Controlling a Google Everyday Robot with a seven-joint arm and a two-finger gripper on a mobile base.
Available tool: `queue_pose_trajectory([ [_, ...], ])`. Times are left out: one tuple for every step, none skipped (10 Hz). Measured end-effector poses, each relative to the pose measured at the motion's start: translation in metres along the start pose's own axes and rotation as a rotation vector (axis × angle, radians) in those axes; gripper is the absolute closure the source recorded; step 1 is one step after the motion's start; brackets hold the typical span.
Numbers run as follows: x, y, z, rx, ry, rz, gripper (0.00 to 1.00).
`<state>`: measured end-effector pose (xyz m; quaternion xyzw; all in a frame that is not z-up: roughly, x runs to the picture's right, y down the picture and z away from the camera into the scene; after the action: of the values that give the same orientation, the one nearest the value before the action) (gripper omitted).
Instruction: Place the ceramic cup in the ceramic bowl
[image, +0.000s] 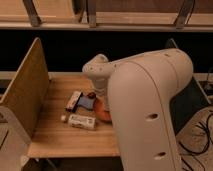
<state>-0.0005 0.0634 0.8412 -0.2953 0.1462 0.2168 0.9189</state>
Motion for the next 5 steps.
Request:
queue_pose_trajectory([
  [0.000, 0.000, 0.000, -0.001, 0.000, 0.000, 0.20],
  [-0.001, 0.000, -0.002, 0.003, -0.002, -0.001, 0.20],
  [-0.002, -0.004, -0.010, 0.020, -0.008, -0.005, 0.20],
  [-0.003, -0.009, -0.018, 0.041, -0.016, -0.009, 0.20],
  [-0.006, -0.014, -0.030, 0.069, -0.027, -0.013, 0.20],
])
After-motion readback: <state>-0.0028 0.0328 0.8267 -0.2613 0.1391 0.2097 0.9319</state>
